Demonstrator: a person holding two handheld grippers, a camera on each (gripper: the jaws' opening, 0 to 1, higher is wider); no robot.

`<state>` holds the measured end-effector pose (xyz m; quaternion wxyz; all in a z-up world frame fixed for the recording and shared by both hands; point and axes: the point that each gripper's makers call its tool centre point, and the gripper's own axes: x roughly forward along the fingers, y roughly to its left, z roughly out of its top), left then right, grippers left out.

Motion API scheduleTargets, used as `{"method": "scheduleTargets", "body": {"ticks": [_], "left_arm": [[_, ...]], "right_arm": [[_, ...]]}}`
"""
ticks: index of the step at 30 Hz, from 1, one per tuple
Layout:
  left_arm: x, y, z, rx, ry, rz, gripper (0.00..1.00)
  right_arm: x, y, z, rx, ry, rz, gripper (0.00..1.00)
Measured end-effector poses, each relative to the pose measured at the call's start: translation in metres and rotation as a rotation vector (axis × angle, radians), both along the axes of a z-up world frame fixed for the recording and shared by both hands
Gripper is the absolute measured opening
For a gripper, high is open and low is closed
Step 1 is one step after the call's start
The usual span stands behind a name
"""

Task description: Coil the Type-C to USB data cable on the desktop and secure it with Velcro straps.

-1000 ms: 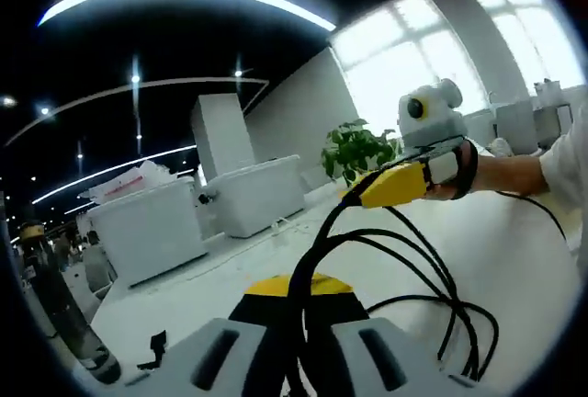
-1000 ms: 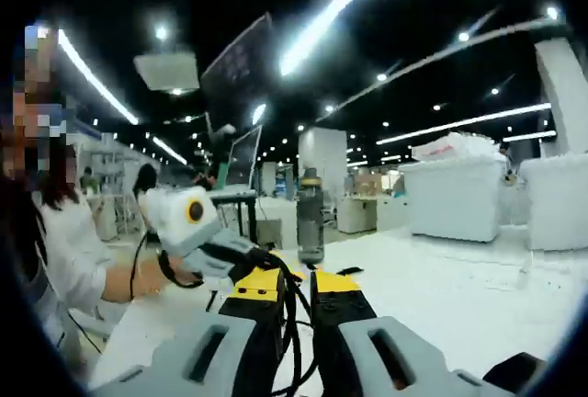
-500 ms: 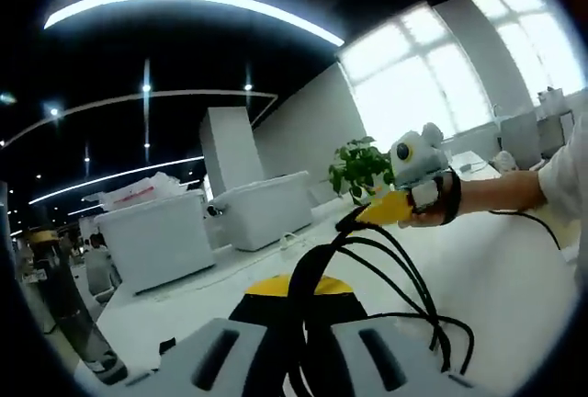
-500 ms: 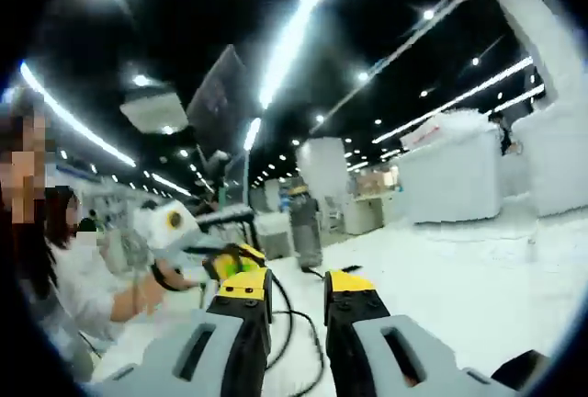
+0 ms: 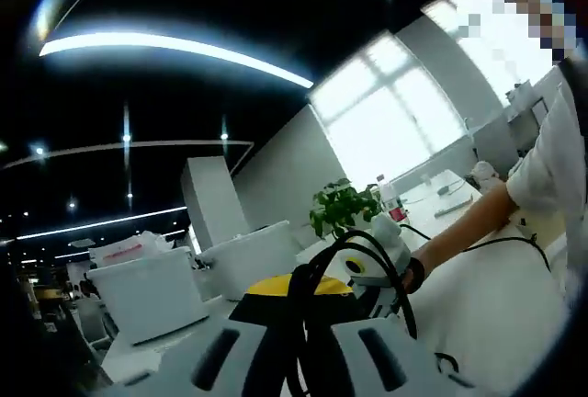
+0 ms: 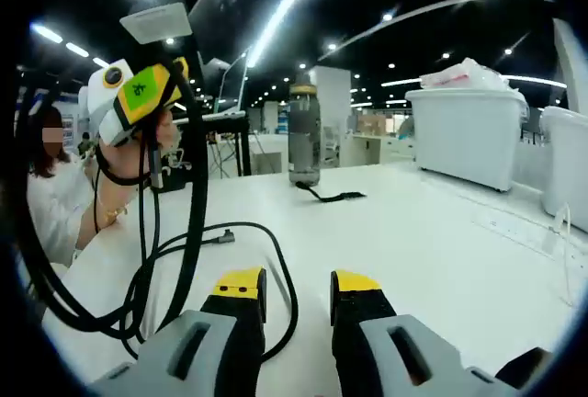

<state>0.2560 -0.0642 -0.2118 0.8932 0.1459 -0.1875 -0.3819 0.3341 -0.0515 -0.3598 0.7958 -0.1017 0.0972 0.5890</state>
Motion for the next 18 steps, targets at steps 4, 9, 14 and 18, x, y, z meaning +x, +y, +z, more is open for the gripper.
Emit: {"method": "scheduleTargets", "body": {"ticks": [4, 9, 14, 18], "left_arm": [[-0.008, -0.004, 0.006, -0.013, -0.019, -0.039, 0.04], [-0.011, -0.005, 0.009, -0.008, -0.034, -0.047, 0.04], [-0.003, 0.001, 0.005, -0.038, 0.014, -0.033, 0.04], [0.019, 0.012, -0.015, 0.014, 0.061, 0.085, 0.04]], "right_arm": [[0.003, 0.016, -0.007, -0.065, -0.037, 0.018, 0.26], [0.008, 0.025, -0.012, -0.097, -0.042, 0.022, 0.16], [0.02, 0.009, -0.003, -0.114, -0.122, -0.033, 0.03], [0.013, -0.019, 0.025, -0.015, -0.171, -0.098, 0.02]]}}
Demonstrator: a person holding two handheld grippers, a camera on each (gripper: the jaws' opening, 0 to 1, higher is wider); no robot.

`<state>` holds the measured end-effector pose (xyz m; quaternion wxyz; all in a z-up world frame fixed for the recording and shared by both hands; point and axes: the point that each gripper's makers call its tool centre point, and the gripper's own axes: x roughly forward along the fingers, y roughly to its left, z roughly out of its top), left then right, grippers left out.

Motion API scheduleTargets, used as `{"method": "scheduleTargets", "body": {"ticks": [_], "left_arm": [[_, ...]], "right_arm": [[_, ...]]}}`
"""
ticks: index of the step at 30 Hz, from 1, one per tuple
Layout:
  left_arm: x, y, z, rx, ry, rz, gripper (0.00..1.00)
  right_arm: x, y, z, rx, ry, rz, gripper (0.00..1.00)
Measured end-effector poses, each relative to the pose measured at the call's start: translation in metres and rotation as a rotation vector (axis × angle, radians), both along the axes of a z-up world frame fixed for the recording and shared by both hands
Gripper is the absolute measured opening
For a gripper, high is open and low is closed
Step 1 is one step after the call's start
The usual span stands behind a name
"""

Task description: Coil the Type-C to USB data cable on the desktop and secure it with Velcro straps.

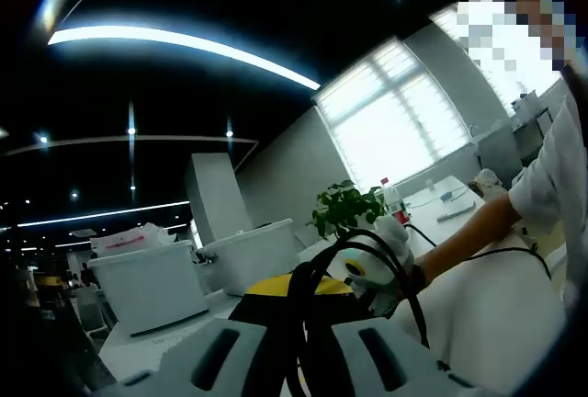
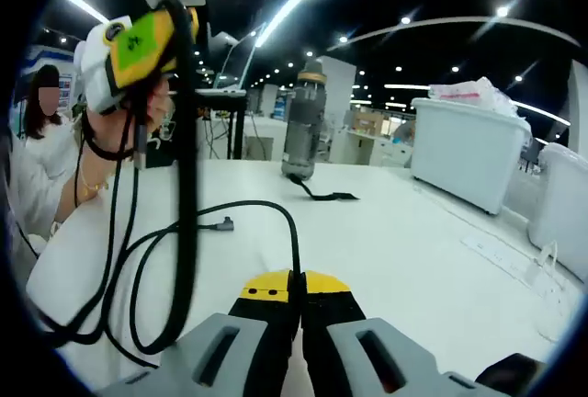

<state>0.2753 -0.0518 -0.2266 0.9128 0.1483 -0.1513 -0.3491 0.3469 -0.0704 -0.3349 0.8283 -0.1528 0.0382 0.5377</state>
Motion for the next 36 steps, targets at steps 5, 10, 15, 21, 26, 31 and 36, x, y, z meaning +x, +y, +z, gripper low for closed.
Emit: {"method": "scheduleTargets", "body": {"ticks": [5, 10, 15, 21, 26, 31, 36], "left_arm": [[0.012, 0.0, -0.01, 0.037, -0.017, 0.036, 0.04], [0.016, -0.007, -0.022, 0.1, -0.017, 0.032, 0.04], [0.025, -0.002, -0.025, 0.136, -0.073, 0.09, 0.05], [0.031, 0.005, -0.025, 0.202, -0.154, 0.179, 0.1], [0.036, 0.006, -0.027, 0.15, -0.113, 0.165, 0.15], [0.033, 0.0, -0.037, 0.198, -0.055, 0.144, 0.05], [0.04, 0.006, -0.046, 0.221, 0.01, 0.173, 0.05]], "right_arm": [[-0.018, -0.03, 0.035, 0.102, -0.073, -0.028, 0.02], [-0.036, -0.042, 0.064, 0.228, -0.097, 0.018, 0.02], [-0.045, -0.041, 0.07, 0.274, -0.062, 0.068, 0.02], [-0.047, -0.04, 0.067, 0.291, -0.029, 0.092, 0.02], [-0.063, -0.03, 0.067, 0.298, 0.0, 0.183, 0.02], [-0.066, -0.026, 0.061, 0.279, 0.026, 0.194, 0.03], [-0.057, -0.036, 0.081, 0.347, 0.086, 0.141, 0.16]]}}
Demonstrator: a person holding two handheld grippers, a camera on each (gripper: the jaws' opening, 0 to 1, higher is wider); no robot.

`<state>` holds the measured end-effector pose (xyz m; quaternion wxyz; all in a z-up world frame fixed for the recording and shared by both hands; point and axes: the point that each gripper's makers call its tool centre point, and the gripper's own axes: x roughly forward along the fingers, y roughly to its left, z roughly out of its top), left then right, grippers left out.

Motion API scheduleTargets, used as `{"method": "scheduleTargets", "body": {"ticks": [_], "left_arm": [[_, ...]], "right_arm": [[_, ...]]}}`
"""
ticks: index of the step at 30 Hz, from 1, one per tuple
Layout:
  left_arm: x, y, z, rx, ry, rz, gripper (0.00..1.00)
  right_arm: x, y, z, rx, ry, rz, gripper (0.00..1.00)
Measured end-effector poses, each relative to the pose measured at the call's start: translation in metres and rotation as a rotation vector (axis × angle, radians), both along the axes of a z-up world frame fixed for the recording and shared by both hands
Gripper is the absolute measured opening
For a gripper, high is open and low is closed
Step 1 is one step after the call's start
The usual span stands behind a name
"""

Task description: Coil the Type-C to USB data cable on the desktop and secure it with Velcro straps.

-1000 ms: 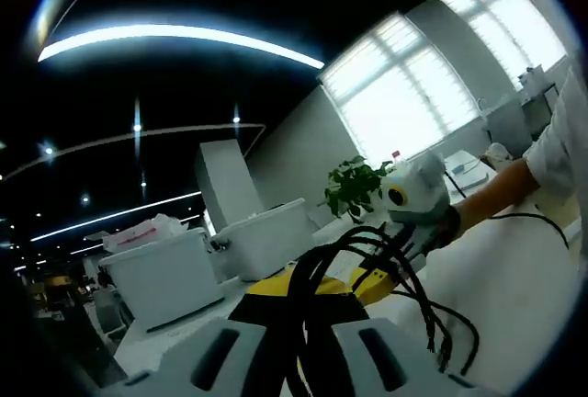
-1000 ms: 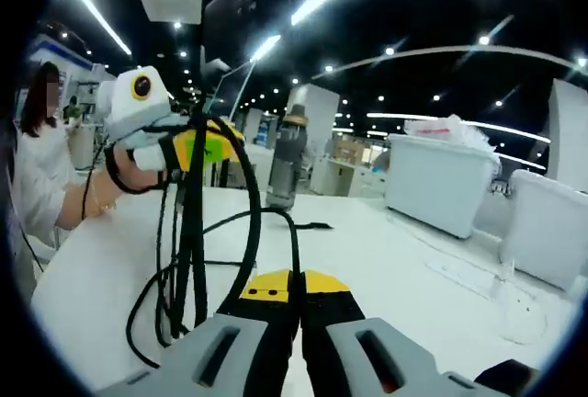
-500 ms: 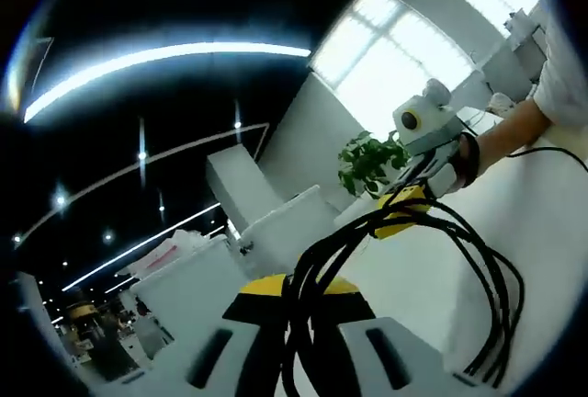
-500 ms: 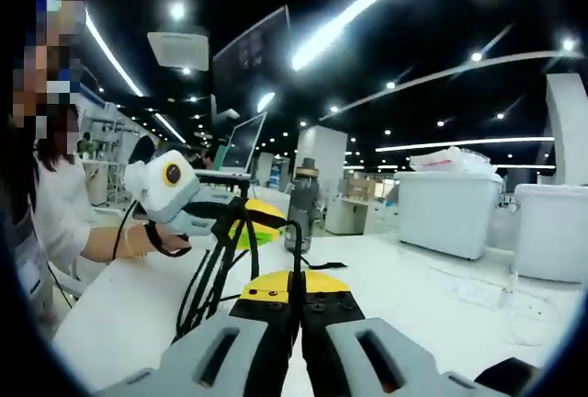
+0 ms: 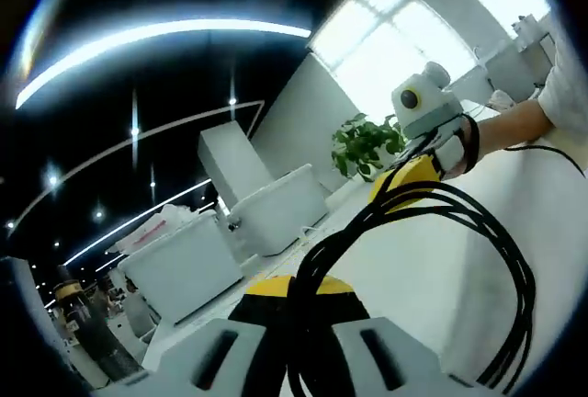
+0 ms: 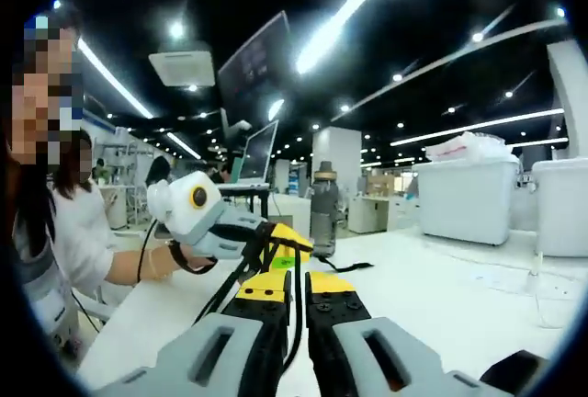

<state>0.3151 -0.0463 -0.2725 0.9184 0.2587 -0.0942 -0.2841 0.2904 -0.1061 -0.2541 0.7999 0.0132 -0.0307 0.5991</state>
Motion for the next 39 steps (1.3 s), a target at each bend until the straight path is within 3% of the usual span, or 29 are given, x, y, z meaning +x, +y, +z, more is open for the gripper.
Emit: {"method": "scheduleTargets", "body": {"ticks": [2, 4, 7, 10, 13, 15, 16, 18, 22, 23, 27, 28, 30, 32, 35, 37, 39], "left_arm": [[0.003, 0.003, -0.002, 0.017, 0.012, 0.027, 0.05], [0.003, 0.004, -0.002, 0.019, 0.018, 0.033, 0.05], [0.002, 0.003, -0.004, 0.033, 0.025, 0.041, 0.05], [-0.004, 0.004, -0.002, 0.071, 0.002, 0.043, 0.05], [-0.009, 0.005, 0.004, 0.058, -0.001, 0.031, 0.05], [-0.012, 0.008, 0.004, 0.055, 0.004, 0.025, 0.05], [-0.013, 0.009, 0.004, 0.029, 0.011, 0.012, 0.05], [-0.014, 0.011, 0.007, -0.035, 0.02, -0.006, 0.06], [-0.017, 0.012, -0.002, -0.052, 0.079, -0.058, 0.13], [-0.019, 0.011, -0.008, -0.04, 0.106, -0.075, 0.13], [-0.016, 0.02, -0.012, -0.063, 0.112, -0.053, 0.05], [-0.014, 0.023, -0.012, -0.06, 0.115, -0.057, 0.05], [-0.013, 0.027, -0.014, -0.068, 0.129, -0.054, 0.04], [-0.013, 0.034, -0.016, -0.051, 0.135, -0.034, 0.04], [-0.017, 0.042, -0.011, -0.058, 0.116, -0.026, 0.04], [-0.022, 0.043, -0.003, -0.071, 0.081, -0.039, 0.04], [-0.028, 0.042, 0.008, -0.086, 0.045, -0.054, 0.04]], "right_arm": [[-0.007, 0.007, 0.006, -0.008, 0.005, 0.014, 0.31], [-0.012, 0.02, -0.003, -0.098, -0.065, 0.006, 0.36], [-0.011, 0.042, -0.02, -0.223, -0.112, -0.011, 0.39], [0.003, 0.055, -0.037, -0.348, -0.157, -0.052, 0.35], [0.006, 0.063, -0.043, -0.37, -0.089, -0.036, 0.18], [0.006, 0.064, -0.036, -0.362, -0.171, -0.014, 0.11], [0.006, 0.063, -0.036, -0.363, -0.152, -0.017, 0.08], [0.005, 0.066, -0.032, -0.337, -0.125, 0.014, 0.07], [0.002, 0.073, -0.035, -0.351, -0.104, 0.082, 0.06], [0.0, 0.074, -0.035, -0.351, -0.105, 0.095, 0.06], [-0.002, 0.079, -0.039, -0.353, -0.119, 0.116, 0.07], [-0.005, 0.083, -0.036, -0.314, -0.117, 0.125, 0.08], [-0.01, 0.082, -0.023, -0.215, -0.061, 0.148, 0.13], [-0.008, 0.069, 0.004, -0.042, 0.054, 0.171, 0.16], [0.025, 0.045, 0.019, 0.089, 0.186, 0.096, 0.14], [0.054, 0.032, 0.003, 0.091, 0.267, 0.005, 0.13], [0.07, 0.029, -0.031, 0.008, 0.354, -0.061, 0.13]]}}
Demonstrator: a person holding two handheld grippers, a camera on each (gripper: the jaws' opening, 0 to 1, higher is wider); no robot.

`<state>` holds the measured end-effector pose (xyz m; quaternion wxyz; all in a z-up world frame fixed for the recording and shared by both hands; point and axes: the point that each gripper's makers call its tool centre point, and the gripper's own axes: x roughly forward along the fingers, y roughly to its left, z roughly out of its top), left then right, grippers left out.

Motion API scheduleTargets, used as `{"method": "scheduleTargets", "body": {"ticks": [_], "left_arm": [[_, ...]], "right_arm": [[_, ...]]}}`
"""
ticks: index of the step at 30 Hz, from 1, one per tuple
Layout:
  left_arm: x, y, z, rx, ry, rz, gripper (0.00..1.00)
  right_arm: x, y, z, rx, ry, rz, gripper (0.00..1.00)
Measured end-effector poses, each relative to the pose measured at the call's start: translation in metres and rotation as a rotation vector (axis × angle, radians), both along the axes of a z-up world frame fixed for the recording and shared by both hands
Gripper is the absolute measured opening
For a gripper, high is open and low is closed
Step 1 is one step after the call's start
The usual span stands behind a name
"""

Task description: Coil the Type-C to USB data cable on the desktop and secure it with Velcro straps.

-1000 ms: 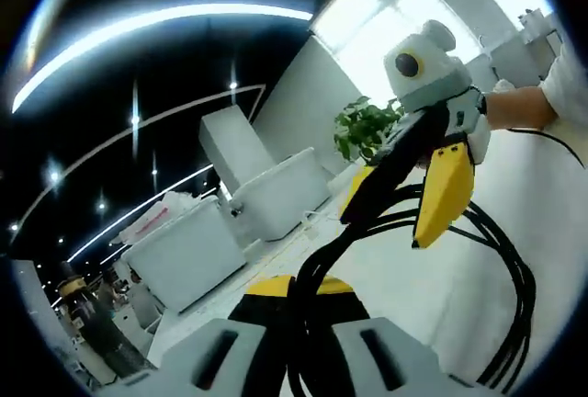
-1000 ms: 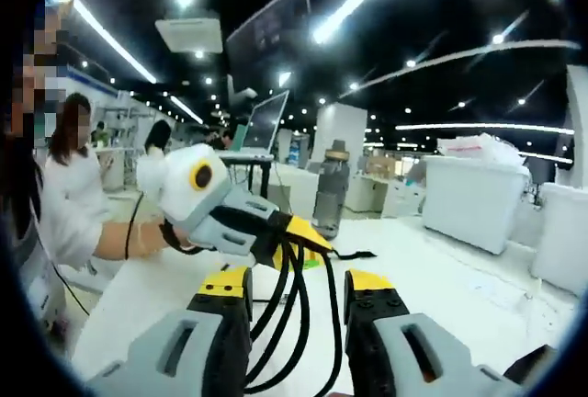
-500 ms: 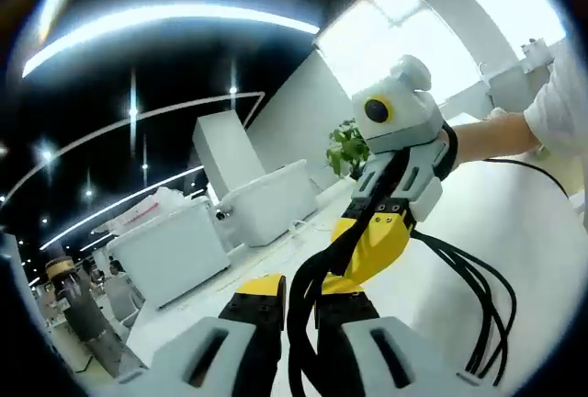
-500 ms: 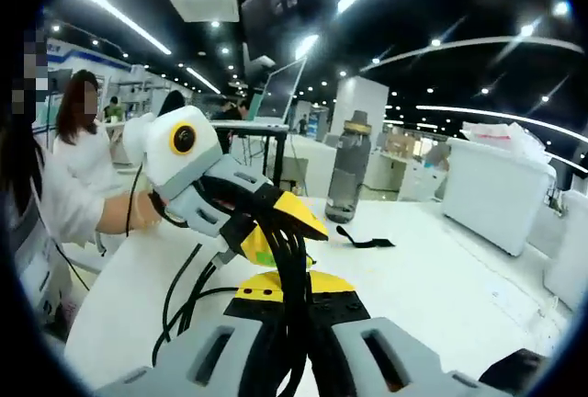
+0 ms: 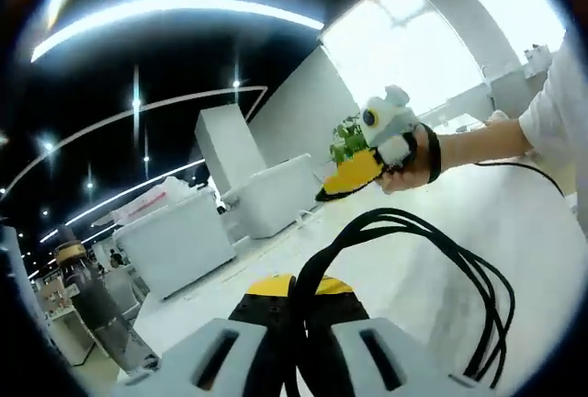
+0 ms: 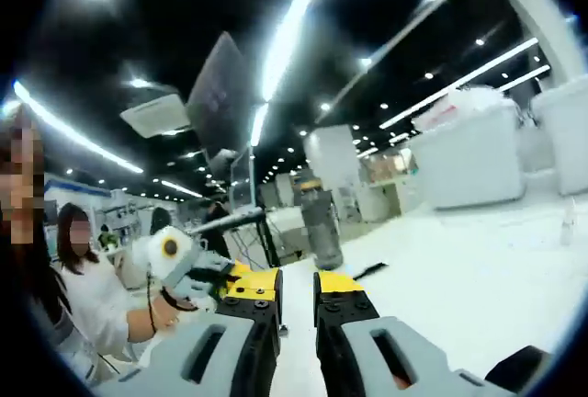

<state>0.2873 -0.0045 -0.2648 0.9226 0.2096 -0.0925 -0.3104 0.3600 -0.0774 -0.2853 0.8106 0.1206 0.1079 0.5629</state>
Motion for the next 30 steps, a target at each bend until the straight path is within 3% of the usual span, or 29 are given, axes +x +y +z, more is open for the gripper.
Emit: {"method": "scheduleTargets", "body": {"ticks": [1, 3, 5, 6, 10, 15, 16, 18, 22, 24, 25, 27, 28, 30], "left_arm": [[-0.003, -0.001, 0.006, -0.009, -0.018, -0.005, 0.04], [-0.007, -0.003, 0.018, -0.016, -0.047, -0.01, 0.04], [-0.01, -0.007, 0.029, -0.001, -0.073, -0.017, 0.04], [-0.012, -0.01, 0.032, 0.008, -0.082, -0.024, 0.04], [-0.019, -0.017, 0.044, 0.015, -0.1, -0.053, 0.04], [-0.03, -0.02, 0.053, 0.033, -0.124, -0.083, 0.04], [-0.031, -0.02, 0.054, 0.036, -0.129, -0.084, 0.04], [-0.034, -0.021, 0.056, 0.032, -0.13, -0.1, 0.04], [-0.04, -0.024, 0.057, 0.012, -0.113, -0.138, 0.04], [-0.043, -0.028, 0.056, 0.009, -0.101, -0.163, 0.04], [-0.045, -0.029, 0.055, 0.005, -0.094, -0.175, 0.04], [-0.046, -0.032, 0.054, -0.001, -0.09, -0.182, 0.04], [-0.046, -0.032, 0.053, -0.003, -0.09, -0.177, 0.04], [-0.041, -0.025, 0.052, -0.016, -0.093, -0.136, 0.04]], "right_arm": [[0.0, 0.004, -0.015, -0.022, 0.033, -0.005, 0.13], [-0.014, 0.02, -0.048, -0.072, 0.18, 0.049, 0.18], [-0.034, 0.045, -0.065, -0.078, 0.279, 0.124, 0.28], [-0.042, 0.055, -0.069, -0.087, 0.293, 0.154, 0.29], [-0.058, 0.086, -0.069, -0.084, 0.311, 0.232, 0.28], [-0.06, 0.11, -0.062, -0.061, 0.342, 0.294, 0.29], [-0.061, 0.114, -0.063, -0.066, 0.34, 0.295, 0.29], [-0.059, 0.119, -0.068, -0.106, 0.273, 0.281, 0.3], [-0.067, 0.13, -0.068, -0.068, 0.314, 0.323, 0.29], [-0.076, 0.135, -0.061, -0.028, 0.351, 0.398, 0.29], [-0.074, 0.136, -0.063, -0.033, 0.343, 0.378, 0.29], [-0.07, 0.139, -0.062, -0.04, 0.283, 0.366, 0.16], [-0.062, 0.139, -0.061, -0.043, 0.241, 0.313, 0.07], [-0.063, 0.137, -0.053, 0.002, 0.225, 0.299, 0.05]]}}
